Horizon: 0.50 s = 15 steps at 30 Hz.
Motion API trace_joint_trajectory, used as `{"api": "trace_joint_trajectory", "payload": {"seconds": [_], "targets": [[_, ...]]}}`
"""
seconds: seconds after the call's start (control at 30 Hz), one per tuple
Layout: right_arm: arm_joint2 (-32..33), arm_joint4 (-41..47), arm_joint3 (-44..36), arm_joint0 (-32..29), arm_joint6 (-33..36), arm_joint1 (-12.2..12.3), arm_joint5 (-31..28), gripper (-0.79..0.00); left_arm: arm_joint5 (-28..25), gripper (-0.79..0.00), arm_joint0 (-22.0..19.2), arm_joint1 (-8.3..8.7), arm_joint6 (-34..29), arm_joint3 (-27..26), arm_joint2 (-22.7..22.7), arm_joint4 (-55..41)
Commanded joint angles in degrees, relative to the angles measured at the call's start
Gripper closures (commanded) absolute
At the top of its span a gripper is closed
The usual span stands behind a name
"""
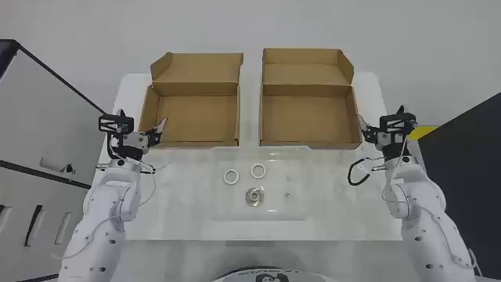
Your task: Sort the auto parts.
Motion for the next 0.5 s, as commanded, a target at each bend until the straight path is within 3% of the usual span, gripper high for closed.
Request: {"api": "trace_joint_trajectory", "payload": {"seconds": [0.0, 0.47], "targets": [[0.0, 0.0, 0.0, 0.0, 0.0, 0.0, 0.0, -0.785, 0.0, -0.784, 0.0, 0.00, 0.0, 0.0, 0.0, 0.0], [0.2, 0.6, -0.6, 0.4, -0.6, 0.0, -1.4, -0.785, 0.0, -0.785, 0.0, 0.00, 0.0, 0.0, 0.0, 0.0]]}}
